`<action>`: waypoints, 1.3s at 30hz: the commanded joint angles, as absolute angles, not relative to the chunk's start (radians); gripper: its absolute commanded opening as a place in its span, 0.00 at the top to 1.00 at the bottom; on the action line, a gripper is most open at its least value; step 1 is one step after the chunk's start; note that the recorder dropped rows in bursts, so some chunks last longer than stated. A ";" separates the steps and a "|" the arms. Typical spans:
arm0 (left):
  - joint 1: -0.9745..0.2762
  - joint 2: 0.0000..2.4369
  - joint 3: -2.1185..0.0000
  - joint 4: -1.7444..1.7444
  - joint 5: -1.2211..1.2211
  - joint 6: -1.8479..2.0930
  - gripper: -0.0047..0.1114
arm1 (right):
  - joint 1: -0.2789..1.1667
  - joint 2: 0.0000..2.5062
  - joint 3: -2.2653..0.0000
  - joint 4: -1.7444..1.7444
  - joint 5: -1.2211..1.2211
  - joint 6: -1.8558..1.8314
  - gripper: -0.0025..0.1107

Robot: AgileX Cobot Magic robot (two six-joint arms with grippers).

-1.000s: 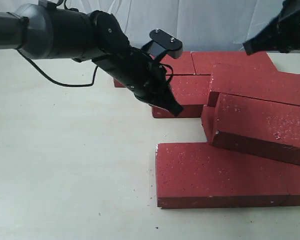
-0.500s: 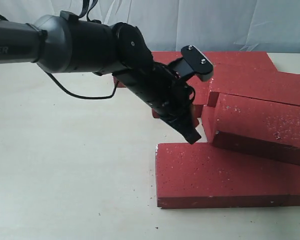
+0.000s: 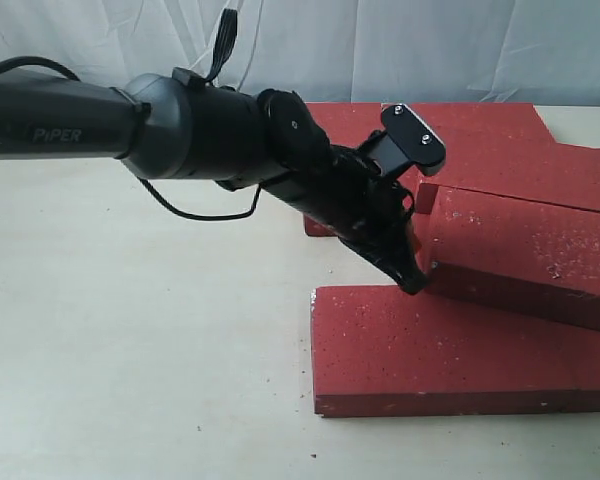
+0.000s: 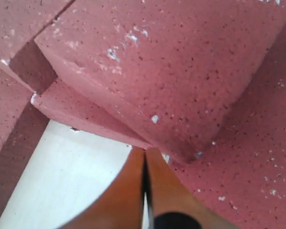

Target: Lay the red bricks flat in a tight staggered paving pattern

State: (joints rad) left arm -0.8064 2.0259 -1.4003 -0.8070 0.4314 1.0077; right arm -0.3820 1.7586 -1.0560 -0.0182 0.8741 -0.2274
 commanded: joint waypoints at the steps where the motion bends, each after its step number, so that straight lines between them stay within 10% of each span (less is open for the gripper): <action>1: -0.811 2.028 -1.398 -0.880 0.424 1.024 0.96 | -0.388 1.761 -1.053 0.006 0.880 -0.238 0.99; 29: -0.853 1.934 -1.379 -0.751 0.432 0.883 0.96 | -0.288 1.569 -1.030 0.036 0.991 -0.238 0.99; 39: -0.782 1.760 -1.200 -0.651 0.423 0.785 0.96 | -0.029 1.481 -1.032 0.101 0.986 -0.238 0.99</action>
State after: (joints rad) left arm -0.8040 1.8189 -1.2300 -0.6243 0.4397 0.8091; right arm -0.1144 1.4894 -1.0360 0.0179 0.9755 -0.2319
